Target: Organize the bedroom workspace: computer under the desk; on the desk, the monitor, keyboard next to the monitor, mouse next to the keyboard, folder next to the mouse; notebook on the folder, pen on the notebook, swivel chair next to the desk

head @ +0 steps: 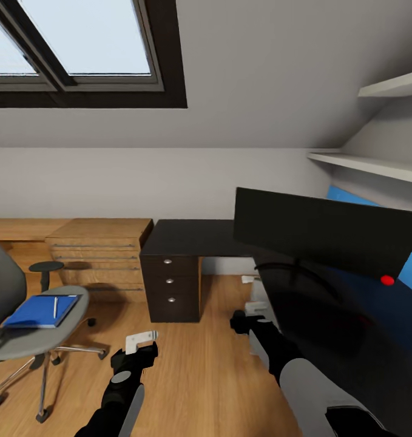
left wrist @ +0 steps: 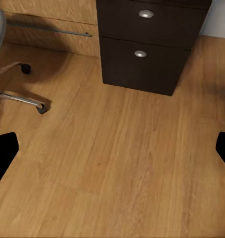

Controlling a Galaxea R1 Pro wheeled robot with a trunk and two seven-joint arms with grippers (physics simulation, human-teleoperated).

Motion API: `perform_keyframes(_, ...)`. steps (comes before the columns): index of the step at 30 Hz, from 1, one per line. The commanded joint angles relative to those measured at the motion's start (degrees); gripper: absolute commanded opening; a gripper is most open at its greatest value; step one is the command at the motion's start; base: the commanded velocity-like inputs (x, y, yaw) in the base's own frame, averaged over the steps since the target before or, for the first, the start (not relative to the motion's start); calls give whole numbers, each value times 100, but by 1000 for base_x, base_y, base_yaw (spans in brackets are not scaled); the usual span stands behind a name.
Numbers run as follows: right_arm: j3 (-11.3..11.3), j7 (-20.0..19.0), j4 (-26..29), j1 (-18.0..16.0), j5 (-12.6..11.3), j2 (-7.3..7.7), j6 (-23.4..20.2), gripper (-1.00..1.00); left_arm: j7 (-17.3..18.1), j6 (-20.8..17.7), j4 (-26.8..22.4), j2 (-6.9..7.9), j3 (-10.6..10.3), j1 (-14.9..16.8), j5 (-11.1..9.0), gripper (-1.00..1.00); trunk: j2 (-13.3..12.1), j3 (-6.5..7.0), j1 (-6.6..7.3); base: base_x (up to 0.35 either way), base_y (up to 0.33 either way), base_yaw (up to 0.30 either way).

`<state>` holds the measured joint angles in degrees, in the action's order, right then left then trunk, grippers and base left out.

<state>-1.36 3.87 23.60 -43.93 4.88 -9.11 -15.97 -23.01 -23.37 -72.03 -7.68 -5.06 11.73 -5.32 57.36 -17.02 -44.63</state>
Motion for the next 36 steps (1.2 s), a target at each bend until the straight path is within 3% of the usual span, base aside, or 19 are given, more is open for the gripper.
perform_keyframes(1, -13, 17, 13, -1, 30, -7, -38, -100, -50, -15, -4, 3, -14, 5, -56, 100, 5, -7, -4, 307, 202, 277)
perform_keyframes(16, -13, 17, 29, -1, 38, -18, -38, -100, -46, -16, -4, 4, -4, 5, -51, 100, 5, -7, -4, 294, 222, 263)
perform_keyframes(30, -29, 41, 229, 3, 42, -21, 178, -100, -53, -18, 69, 3, -34, 5, -39, 100, 5, -7, -4, 290, 228, 30)
perform_keyframes(32, -30, 42, 327, 43, 46, -21, 185, -100, -54, -18, 72, -1, -37, 5, -34, 100, 5, -7, -4, 290, 215, 0)
perform_keyframes(33, -37, 45, 866, 322, 52, -14, 167, -100, -42, -18, 113, -11, -45, 5, -25, 100, 5, -7, -4, 295, 155, 0)
perform_keyframes(36, -34, 50, 1365, 625, 55, -13, 153, -100, -35, -18, 143, -15, -47, 5, -23, 100, 5, -7, -4, 300, 139, 0)
